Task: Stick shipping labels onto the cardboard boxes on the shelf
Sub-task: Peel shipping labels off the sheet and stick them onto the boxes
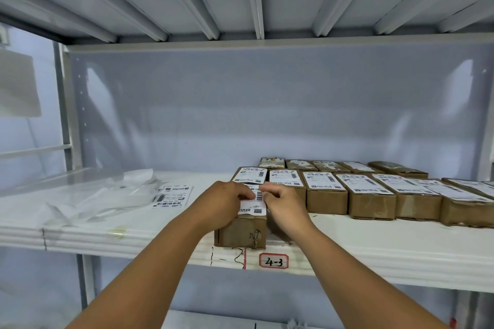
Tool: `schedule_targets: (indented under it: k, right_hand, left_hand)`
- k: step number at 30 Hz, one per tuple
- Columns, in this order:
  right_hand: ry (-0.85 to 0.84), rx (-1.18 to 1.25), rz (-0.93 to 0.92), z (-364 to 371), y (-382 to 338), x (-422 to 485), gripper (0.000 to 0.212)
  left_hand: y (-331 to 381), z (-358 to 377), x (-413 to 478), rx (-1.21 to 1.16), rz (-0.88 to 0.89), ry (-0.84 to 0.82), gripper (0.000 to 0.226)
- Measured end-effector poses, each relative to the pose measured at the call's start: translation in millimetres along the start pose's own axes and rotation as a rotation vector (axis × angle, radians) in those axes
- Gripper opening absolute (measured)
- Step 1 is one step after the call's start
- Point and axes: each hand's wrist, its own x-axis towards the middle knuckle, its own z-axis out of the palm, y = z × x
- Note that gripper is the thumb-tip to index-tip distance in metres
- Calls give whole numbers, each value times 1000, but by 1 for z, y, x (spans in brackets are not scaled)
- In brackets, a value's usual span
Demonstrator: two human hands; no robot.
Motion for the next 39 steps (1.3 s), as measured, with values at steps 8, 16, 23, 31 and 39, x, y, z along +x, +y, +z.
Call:
schedule_targets:
  k: [8,16,23,31,39]
  right_hand:
    - [-53,16,-27,-1,12,0,32]
    - [-65,-62,3,-1,6,-4,42]
    - [-95,-59,6,1,12,1,42]
    - [-93,-63,-8,3,19,7,39]
    - [-78,-32,-6,4,18,5,36]
  left_hand:
    - [-13,-15,7,-451,-86,-164,25]
    - [-17,1,11,-548,-208,-224,51]
    - [-10,-10,8,-149,-80,-137,31]
    - [10,10,-28,144,233,-56,54]
    - [-5,25,-39,161,353,162,66]
